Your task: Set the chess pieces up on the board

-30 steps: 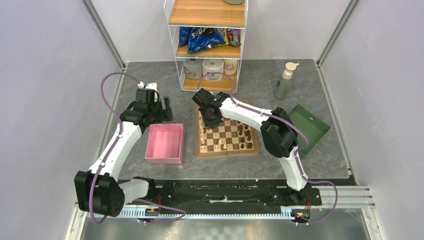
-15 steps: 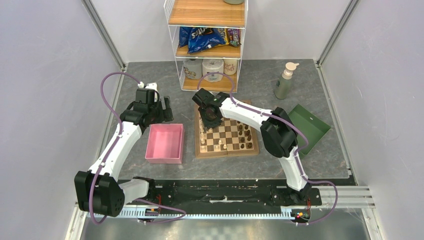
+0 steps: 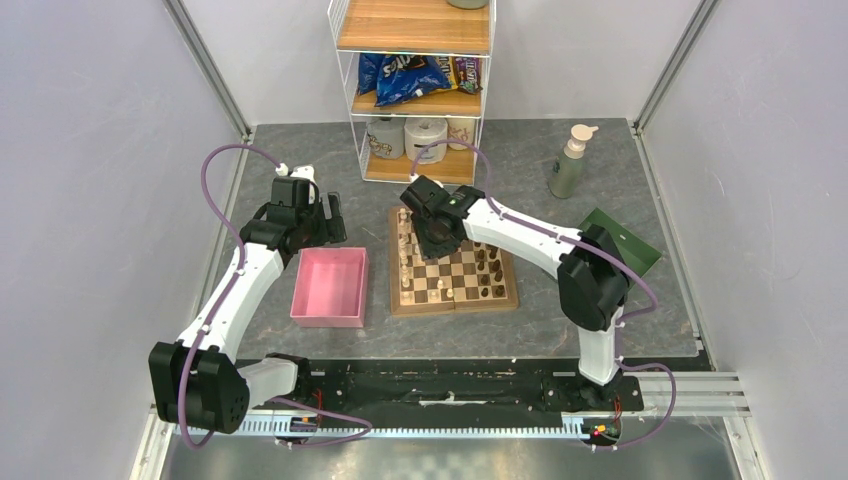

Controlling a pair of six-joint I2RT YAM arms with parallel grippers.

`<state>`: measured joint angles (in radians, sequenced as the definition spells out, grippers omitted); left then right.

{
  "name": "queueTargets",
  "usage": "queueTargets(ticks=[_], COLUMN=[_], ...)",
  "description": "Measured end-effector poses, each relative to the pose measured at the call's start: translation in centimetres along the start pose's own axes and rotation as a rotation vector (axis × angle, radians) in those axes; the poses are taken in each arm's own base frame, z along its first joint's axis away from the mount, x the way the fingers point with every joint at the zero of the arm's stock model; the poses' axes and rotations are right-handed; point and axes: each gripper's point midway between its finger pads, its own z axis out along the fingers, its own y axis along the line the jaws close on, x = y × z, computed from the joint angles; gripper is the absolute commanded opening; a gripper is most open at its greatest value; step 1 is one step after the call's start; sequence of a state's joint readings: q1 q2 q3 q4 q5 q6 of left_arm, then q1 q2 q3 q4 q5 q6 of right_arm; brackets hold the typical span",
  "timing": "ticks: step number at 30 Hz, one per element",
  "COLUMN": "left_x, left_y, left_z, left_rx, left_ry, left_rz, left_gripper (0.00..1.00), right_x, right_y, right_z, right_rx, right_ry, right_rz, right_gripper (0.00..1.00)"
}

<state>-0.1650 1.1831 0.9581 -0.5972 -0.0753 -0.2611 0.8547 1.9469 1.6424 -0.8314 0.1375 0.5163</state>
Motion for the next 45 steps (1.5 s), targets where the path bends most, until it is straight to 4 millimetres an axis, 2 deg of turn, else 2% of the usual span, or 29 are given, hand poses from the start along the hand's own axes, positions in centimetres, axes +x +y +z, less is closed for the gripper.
queueTargets(ticks=[7, 13, 36, 42, 45], left_x=[0.0, 0.0, 0.0, 0.0, 0.0], left_y=[0.0, 0.0, 0.0, 0.0, 0.0], left_z=[0.0, 0.0, 0.0, 0.0, 0.0], left_rx=[0.000, 0.000, 0.000, 0.000, 0.000], left_ry=[0.000, 0.000, 0.000, 0.000, 0.000], left_rz=[0.000, 0.000, 0.000, 0.000, -0.001], left_gripper=[0.92, 0.92, 0.92, 0.92, 0.92], right_x=[3.3, 4.6, 5.9, 6.4, 6.7], right_y=[-1.3, -1.2, -0.9, -0.7, -0.5], right_z=[0.8, 1.0, 1.0, 1.4, 1.7], right_rx=[0.034, 0.041, 0.030, 0.028, 0.026], right_ry=[0.078, 0.115, 0.165, 0.184, 0.194], right_rz=[0.031, 0.032, 0.026, 0.022, 0.018], right_gripper=[0.39, 0.38, 0.35, 0.29, 0.23])
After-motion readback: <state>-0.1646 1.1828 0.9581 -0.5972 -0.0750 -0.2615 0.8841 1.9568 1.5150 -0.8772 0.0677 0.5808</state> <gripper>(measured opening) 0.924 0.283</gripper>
